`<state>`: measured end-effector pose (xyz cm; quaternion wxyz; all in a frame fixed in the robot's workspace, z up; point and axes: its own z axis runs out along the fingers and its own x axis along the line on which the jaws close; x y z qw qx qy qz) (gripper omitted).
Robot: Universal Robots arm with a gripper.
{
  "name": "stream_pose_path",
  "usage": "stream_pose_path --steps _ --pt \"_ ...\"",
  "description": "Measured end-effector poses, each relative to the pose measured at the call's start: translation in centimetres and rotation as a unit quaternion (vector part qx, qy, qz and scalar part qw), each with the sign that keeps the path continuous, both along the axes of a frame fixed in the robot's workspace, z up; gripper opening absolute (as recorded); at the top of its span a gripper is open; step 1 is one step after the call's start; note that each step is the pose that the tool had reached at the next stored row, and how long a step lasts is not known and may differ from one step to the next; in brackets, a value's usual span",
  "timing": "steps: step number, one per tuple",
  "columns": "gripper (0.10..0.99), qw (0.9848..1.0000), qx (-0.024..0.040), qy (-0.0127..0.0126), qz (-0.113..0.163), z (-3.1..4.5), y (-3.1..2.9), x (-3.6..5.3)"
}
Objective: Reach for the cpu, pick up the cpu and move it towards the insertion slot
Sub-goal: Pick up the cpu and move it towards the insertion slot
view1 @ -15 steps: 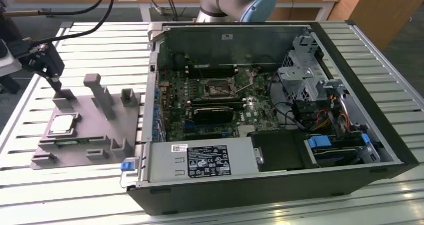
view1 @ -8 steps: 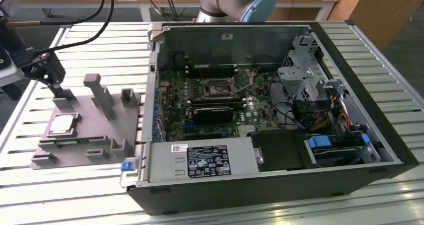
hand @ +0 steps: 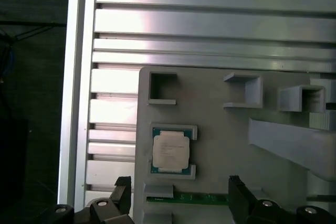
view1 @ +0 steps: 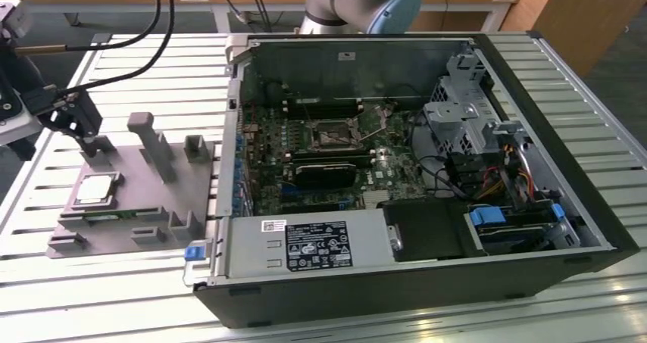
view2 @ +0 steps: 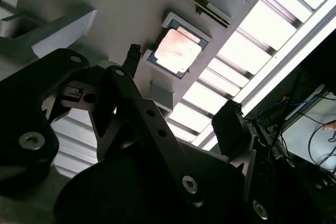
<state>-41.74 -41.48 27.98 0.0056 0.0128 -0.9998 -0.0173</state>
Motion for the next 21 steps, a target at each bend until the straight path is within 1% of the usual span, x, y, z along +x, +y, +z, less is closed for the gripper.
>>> stream_pose_path --steps 7,15,17,21 --pt "0.820 1.0000 -0.0001 0.0000 0.000 -0.83 -0.29 -0.07" --pt "0.820 1.0000 0.0000 0.0000 0.000 -2.29 -0.48 -0.16" --pt "0.820 1.0000 0.0000 -0.0010 0.000 -2.60 -0.50 -0.18" --pt "0.820 1.0000 0.0000 -0.0051 0.000 -3.10 -0.50 -0.26"
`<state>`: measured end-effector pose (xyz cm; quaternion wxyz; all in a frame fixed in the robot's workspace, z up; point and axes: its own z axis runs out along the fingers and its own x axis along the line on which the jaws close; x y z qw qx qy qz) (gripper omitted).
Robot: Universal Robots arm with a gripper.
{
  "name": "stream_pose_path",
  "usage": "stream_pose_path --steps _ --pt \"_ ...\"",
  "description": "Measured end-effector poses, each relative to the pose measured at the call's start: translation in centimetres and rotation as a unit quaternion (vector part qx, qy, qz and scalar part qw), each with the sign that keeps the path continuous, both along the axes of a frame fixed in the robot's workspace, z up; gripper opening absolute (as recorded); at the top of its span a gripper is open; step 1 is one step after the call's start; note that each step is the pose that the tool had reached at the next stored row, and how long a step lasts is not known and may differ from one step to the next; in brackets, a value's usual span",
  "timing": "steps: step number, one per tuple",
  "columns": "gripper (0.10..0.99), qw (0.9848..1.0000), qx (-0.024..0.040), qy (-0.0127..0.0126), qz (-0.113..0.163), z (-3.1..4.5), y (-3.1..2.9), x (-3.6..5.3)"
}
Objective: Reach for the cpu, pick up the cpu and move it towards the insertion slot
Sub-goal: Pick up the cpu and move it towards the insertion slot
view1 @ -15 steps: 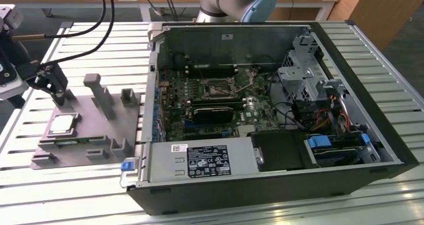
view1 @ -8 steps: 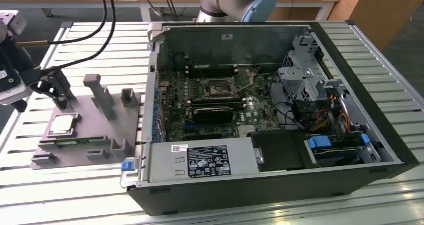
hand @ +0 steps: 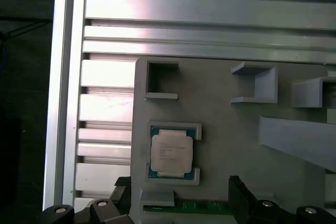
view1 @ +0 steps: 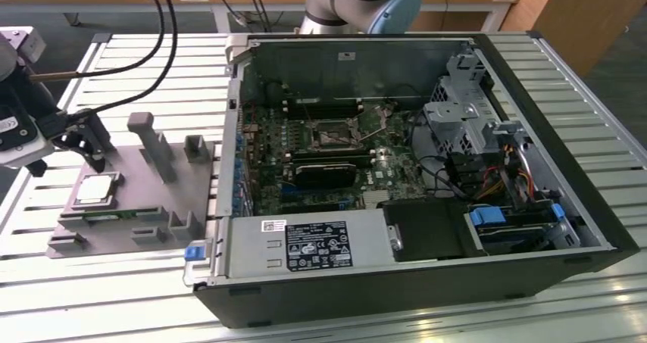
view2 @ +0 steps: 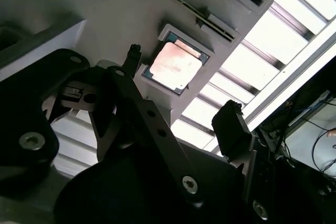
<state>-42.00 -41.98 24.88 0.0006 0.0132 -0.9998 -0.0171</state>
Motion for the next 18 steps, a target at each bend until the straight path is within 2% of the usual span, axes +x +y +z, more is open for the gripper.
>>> stream_pose_path --steps 2,18 --pt "0.820 1.0000 0.0000 -0.0007 0.000 -0.37 0.00 -0.05" --pt "0.820 1.0000 0.0000 -0.0008 0.000 -3.03 0.00 -0.15"
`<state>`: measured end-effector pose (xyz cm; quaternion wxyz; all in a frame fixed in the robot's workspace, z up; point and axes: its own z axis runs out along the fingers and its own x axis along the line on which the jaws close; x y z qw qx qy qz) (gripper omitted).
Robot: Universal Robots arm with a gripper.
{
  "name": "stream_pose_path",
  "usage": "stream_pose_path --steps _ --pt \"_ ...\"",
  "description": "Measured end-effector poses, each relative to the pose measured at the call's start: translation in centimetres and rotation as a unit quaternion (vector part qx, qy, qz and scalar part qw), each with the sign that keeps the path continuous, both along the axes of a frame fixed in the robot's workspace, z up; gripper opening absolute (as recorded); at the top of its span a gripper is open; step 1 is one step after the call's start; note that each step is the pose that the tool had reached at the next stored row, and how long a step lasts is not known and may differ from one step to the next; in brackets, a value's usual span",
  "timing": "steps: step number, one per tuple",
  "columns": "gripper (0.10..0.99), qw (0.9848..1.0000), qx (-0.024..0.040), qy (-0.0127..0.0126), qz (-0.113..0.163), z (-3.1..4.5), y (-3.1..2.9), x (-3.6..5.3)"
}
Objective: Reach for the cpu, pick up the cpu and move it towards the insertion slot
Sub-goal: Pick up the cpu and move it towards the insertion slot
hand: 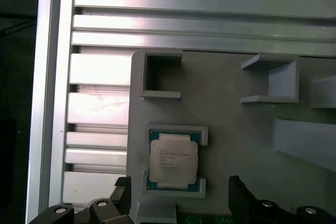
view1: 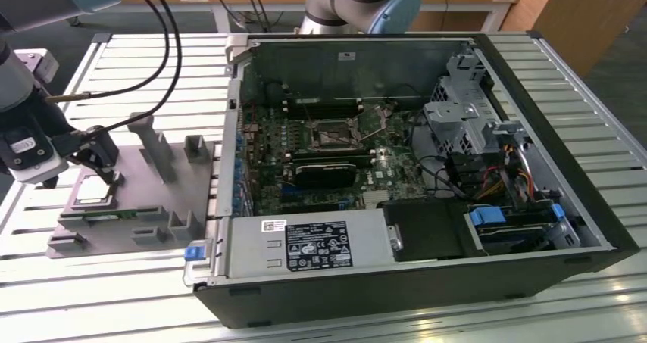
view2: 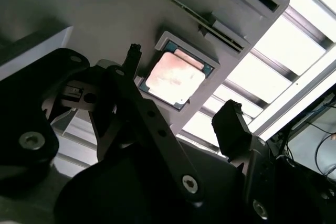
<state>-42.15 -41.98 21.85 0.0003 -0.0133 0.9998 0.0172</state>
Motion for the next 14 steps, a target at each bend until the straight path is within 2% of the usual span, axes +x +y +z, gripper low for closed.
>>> stream_pose_path --steps 4,11,14 --pt "0.820 1.0000 0.0000 -0.0004 0.000 -0.63 0.00 0.00" --pt "0.820 1.0000 -0.0002 -0.0050 -0.007 -1.68 0.04 -0.09" --pt "0.820 0.9999 -0.0002 -0.0055 -0.011 -2.01 0.24 -0.09"
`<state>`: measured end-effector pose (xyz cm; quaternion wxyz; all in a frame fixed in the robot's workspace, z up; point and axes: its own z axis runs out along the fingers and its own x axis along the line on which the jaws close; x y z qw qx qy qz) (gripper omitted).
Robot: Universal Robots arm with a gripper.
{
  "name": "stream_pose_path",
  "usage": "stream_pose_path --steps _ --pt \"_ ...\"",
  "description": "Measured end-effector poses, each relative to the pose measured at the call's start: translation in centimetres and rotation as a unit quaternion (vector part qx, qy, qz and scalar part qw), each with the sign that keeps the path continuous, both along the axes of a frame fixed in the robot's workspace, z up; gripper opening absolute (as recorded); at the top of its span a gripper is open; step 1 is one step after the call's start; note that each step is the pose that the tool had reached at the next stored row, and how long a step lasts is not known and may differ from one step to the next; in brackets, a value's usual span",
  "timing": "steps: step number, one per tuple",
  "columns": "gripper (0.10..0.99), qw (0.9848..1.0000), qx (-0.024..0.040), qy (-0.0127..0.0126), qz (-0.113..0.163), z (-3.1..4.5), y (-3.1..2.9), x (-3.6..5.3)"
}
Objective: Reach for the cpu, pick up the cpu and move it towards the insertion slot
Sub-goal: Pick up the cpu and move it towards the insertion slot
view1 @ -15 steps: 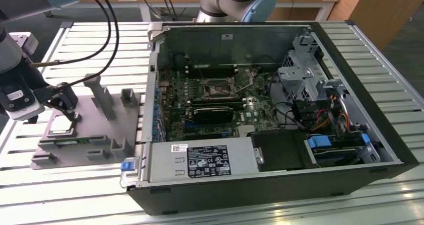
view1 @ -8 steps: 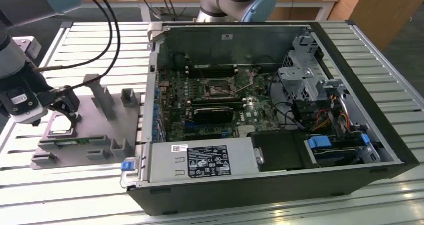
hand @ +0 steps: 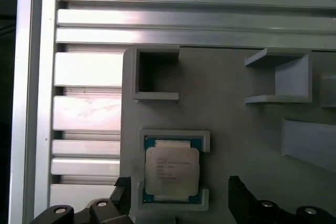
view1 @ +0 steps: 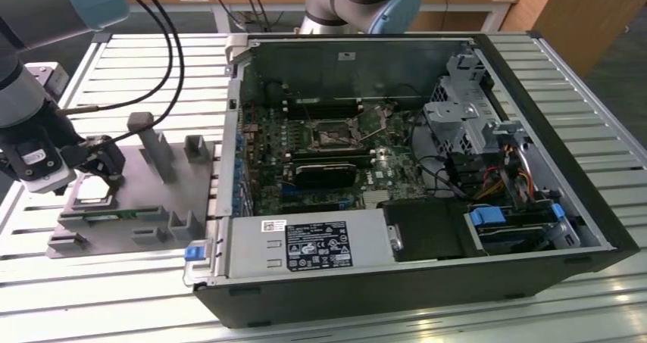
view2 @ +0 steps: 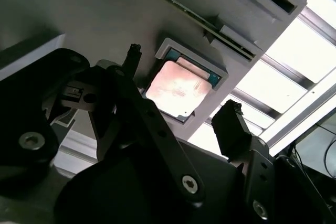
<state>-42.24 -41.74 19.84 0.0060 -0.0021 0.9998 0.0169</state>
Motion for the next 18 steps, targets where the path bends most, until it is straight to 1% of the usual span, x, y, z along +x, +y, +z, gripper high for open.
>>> stream_pose_path --steps 3,8,12,14,15,18 --pt "0.820 1.0000 0.0000 -0.0001 0.000 -0.27 0.24 0.00" --pt "0.820 1.0000 0.0000 0.0000 0.000 -0.72 0.46 -0.04" --pt "0.820 1.0000 0.0001 -0.0001 0.000 -1.01 0.59 -0.25" --pt "0.808 1.0000 0.0000 -0.0001 0.000 -1.14 0.71 -0.35" --pt "0.737 1.0000 0.0000 0.0000 0.000 -1.19 0.79 -0.41" --pt "0.737 1.0000 0.0000 -0.0001 0.000 -1.34 1.00 -0.56"
